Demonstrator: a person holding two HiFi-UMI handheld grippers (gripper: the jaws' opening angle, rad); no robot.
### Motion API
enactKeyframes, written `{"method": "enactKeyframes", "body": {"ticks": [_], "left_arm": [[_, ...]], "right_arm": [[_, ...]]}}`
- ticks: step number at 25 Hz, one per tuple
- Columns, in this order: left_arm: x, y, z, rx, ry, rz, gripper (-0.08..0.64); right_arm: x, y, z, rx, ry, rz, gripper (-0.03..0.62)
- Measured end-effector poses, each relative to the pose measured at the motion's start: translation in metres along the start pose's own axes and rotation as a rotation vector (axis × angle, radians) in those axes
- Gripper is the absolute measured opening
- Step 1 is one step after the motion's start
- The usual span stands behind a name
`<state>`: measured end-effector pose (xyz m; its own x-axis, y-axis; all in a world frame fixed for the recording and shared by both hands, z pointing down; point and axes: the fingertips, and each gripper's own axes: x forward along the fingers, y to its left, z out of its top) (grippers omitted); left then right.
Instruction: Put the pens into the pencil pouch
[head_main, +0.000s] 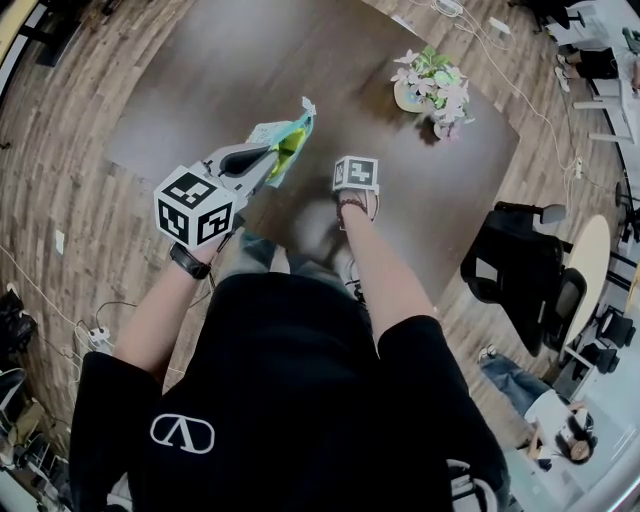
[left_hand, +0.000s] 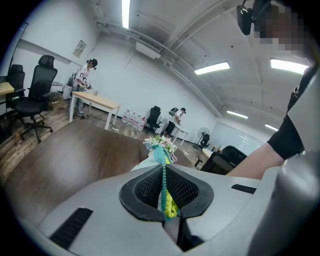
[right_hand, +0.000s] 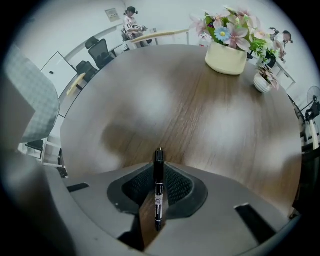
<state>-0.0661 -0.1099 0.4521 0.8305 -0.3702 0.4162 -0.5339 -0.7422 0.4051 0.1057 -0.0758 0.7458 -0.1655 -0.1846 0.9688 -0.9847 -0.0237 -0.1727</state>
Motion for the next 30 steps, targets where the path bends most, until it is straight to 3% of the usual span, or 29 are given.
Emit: {"method": "enactKeyframes", "body": {"ticks": [5,10,19,23,30], "left_arm": [[0.009,-0.004,0.001,0.008,0.007,-0.013,0.015],[0.016,-0.012,0.005,0.022,0.008,-0.033,0.015],[0.027,-0.027,0.016,0.040,0.008,-0.065,0.015],[0.035,-0.032,0.019,0.050,0.008,-0.076,0.015],[0.045,-0.050,0.024,0.064,0.010,-0.111,0.015]], "right_arm": [[-0.015,0.003,0.014,-0.023,-0.085,0.032,0.061],[-0.069,-0.004,0.056,-0.077,-0.283,0.040,0.060],[-0.265,0.006,0.122,-0.187,-0.853,0.112,0.060],[-0.346,0.032,0.121,-0.274,-1.090,0.164,0.060],[-0.446,0.089,0.091,-0.472,-1.414,0.251,0.060]]}}
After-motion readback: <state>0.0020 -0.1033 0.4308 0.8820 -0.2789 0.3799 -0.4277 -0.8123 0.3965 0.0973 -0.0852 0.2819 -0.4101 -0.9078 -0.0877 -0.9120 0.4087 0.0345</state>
